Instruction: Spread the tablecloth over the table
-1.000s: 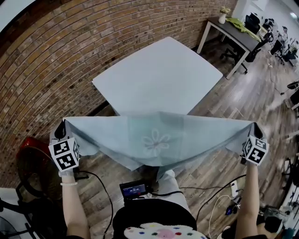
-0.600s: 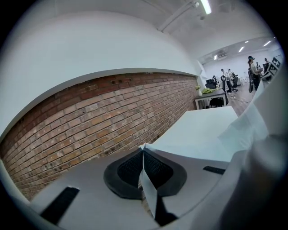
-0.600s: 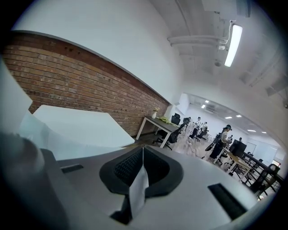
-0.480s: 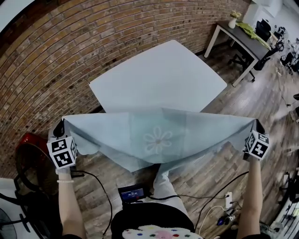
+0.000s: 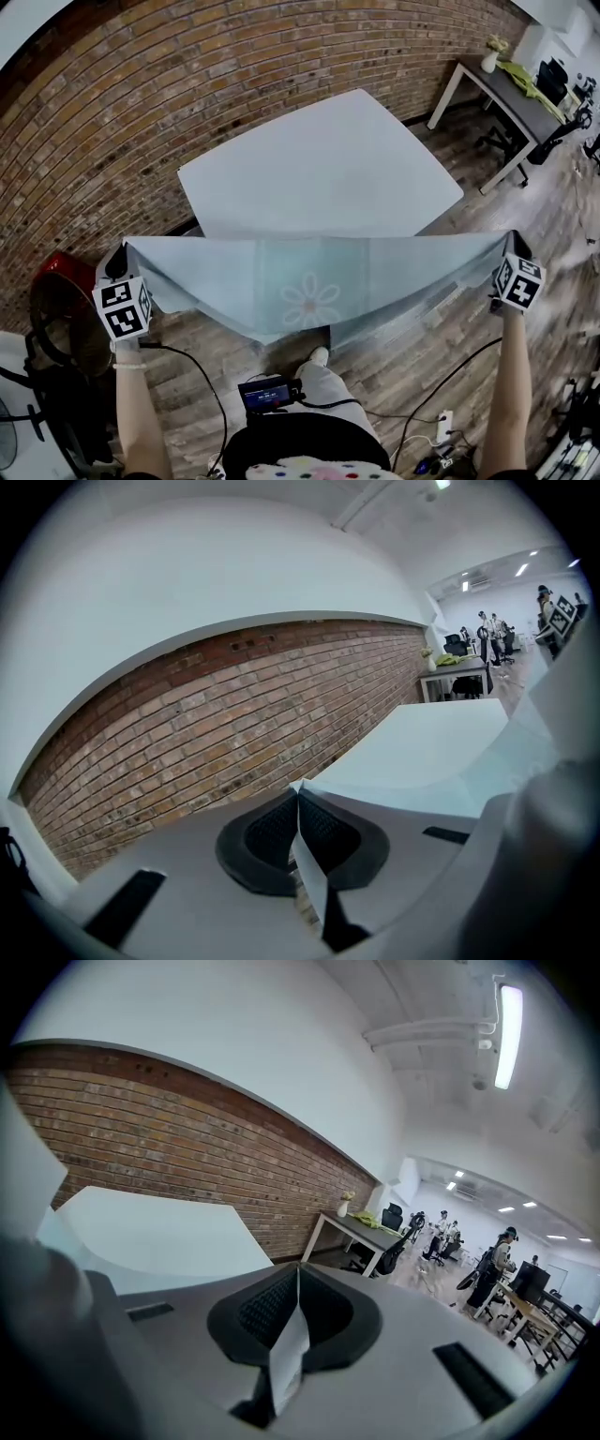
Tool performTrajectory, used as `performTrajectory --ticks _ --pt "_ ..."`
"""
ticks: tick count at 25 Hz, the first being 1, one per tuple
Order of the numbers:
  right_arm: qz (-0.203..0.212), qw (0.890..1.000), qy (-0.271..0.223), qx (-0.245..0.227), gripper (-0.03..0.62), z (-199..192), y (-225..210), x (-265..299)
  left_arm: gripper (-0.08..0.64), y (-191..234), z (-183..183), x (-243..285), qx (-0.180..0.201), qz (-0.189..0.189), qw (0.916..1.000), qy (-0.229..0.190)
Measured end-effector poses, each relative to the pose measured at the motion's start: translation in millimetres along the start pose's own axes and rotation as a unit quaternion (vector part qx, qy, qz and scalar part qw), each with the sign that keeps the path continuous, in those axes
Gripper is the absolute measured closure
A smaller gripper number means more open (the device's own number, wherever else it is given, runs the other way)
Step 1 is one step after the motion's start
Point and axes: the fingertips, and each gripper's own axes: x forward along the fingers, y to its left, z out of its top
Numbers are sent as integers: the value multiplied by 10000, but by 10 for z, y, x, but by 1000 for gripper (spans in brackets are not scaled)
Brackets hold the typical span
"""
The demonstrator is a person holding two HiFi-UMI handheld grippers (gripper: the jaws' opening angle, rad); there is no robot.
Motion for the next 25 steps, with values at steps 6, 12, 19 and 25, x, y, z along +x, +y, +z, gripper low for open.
performTrajectory --ticks 6,12,19,25 --pt "209 9997 -43 -79 557 117 92 319 545 -56 36 3 -38 150 9998 80" --pt "281 9995 24 -159 557 213 135 548 545 -30 55 30 -133 274 9994 132" --pt "56 9996 114 -246 557 399 203 813 545 79 114 172 -145 390 9991 115" --pt "-202 9990 166 -359 557 616 220 1038 545 179 235 405 -143 366 9992 103"
